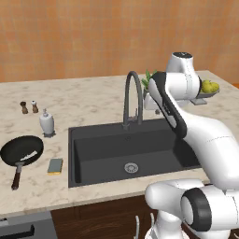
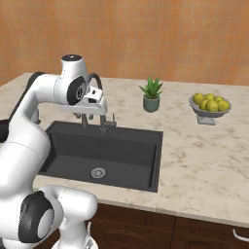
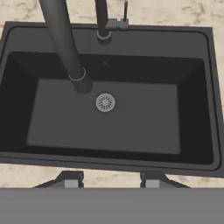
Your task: Pick the pan and sponge and place them into the sink. Then turn on the water.
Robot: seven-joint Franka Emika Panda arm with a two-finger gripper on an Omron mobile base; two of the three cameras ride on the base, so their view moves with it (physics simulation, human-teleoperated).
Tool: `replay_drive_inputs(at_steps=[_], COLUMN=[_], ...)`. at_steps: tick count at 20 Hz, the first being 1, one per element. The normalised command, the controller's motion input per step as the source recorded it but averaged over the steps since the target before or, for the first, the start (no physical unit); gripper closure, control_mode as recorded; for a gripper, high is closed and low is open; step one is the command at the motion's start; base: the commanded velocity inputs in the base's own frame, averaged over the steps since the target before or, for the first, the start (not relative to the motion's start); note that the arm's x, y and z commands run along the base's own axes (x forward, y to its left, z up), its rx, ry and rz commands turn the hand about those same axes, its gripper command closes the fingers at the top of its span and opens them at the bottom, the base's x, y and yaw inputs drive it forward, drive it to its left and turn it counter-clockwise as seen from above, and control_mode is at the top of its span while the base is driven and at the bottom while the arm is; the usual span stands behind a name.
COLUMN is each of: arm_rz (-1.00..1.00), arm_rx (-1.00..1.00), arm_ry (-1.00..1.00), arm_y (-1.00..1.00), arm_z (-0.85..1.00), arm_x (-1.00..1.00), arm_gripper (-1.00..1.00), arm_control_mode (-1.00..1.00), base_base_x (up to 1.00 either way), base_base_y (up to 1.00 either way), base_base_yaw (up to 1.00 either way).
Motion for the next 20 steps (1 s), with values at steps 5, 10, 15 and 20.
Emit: replay_drive_inputs(at_steps=[5, 10, 15, 20], arm_rz=[-0.01, 0.01, 0.15, 0.16], arm_rx=[-0.06, -0.05, -0.03, -0.07], arm_ry=[0.0, 0.11, 0.19, 0.11], arm_y=[0.71, 1.0, 1.0, 1.0], arm_z=[0.0, 0.0, -0.06, -0.33], arm_x=[-0.14, -0.13, 0.0, 0.0], arm_gripper=[-1.0, -1.0, -1.0, -1.0], arm_control_mode=[-1.0, -1.0, -1.0, -1.0], base_base_x=[0.0, 0.0, 0.0, 0.0], base_base_y=[0.0, 0.0, 0.0, 0.0], base_base_yaw=[0.0, 0.0, 0.0, 0.0])
